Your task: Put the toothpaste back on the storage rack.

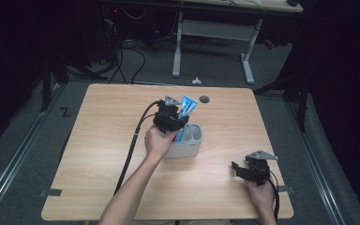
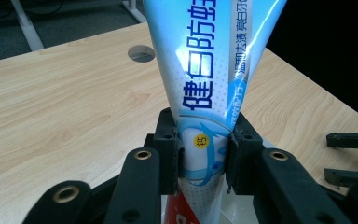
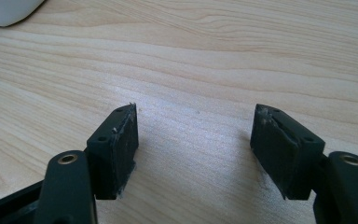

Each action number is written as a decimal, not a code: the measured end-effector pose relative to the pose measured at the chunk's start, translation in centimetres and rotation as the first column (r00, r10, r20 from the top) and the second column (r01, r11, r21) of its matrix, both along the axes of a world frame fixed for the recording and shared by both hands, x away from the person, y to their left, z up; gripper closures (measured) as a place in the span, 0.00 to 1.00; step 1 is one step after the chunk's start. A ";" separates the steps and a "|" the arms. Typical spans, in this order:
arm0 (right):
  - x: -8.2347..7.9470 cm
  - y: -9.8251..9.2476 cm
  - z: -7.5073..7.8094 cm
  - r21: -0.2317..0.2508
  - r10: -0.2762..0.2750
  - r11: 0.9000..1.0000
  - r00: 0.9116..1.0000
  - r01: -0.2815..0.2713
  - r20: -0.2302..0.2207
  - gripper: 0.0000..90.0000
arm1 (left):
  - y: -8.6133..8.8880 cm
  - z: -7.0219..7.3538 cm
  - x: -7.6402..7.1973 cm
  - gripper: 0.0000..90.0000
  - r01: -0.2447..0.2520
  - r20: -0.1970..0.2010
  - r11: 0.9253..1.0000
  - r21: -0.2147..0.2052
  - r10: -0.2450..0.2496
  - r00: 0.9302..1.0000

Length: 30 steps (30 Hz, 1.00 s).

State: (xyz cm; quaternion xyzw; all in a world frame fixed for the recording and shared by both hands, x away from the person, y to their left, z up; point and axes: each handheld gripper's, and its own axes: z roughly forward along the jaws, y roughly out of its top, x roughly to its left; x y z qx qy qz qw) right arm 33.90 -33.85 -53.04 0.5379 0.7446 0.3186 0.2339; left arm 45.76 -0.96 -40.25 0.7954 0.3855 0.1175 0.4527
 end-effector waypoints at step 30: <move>0.0 0.0 0.0 -0.001 0.000 1.000 1.000 0.000 0.000 0.36 | -0.4 -1.1 -0.6 0.77 0.007 -0.008 0.999 0.051 -0.007 1.000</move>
